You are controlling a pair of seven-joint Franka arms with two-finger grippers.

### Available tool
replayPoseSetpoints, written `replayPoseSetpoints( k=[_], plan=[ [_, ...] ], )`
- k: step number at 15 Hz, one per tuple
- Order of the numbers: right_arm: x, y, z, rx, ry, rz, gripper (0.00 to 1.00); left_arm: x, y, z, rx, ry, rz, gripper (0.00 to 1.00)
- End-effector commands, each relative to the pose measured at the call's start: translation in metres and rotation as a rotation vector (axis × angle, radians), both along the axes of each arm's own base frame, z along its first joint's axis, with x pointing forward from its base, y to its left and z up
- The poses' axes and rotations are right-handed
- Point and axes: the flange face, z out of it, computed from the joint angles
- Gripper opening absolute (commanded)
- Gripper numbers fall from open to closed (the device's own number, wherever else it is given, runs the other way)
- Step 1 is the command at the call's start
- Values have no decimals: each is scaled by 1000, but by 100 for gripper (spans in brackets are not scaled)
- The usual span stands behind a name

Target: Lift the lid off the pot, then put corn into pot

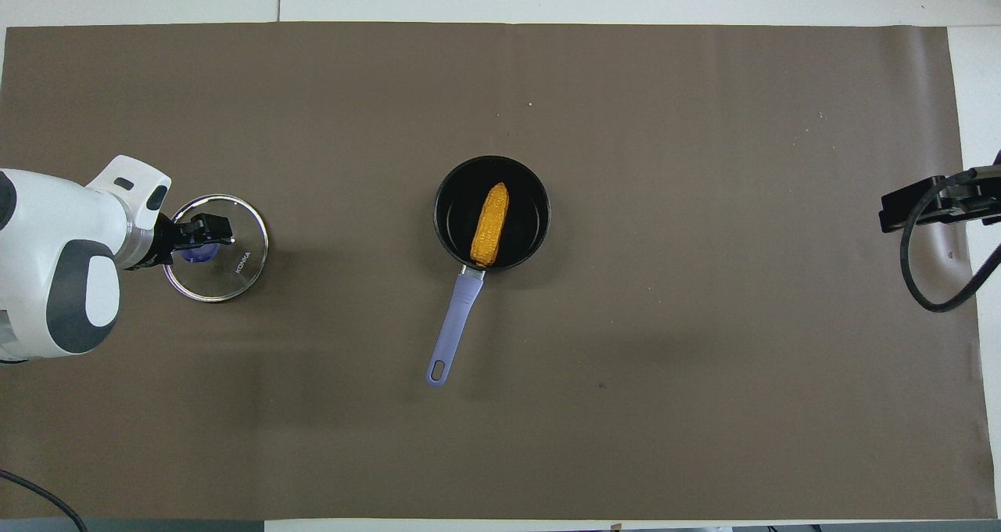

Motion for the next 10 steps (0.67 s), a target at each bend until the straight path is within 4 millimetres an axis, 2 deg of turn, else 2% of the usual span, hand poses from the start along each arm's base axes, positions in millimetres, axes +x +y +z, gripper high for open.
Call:
replayPoseSetpoints(
  k=[1, 3, 6, 7, 10],
  plan=[
    [-13, -20, -8, -3, 2, 6, 100, 14, -1, 38, 14, 15, -26, 100],
    [-10, -28, -11, 9, 11, -11, 100, 30, -8, 82, 14, 33, -40, 100],
    [-2, -29, -10, 6, 20, -12, 100, 37, -34, 148, 16, 34, -87, 100],
    [0, -30, -11, 3, 28, -14, 100, 35, -42, 169, 16, 28, -102, 100],
    [-1, -28, -11, 20, 46, -8, 100, 8, -56, 220, 59, 48, -240, 100]
  ],
)
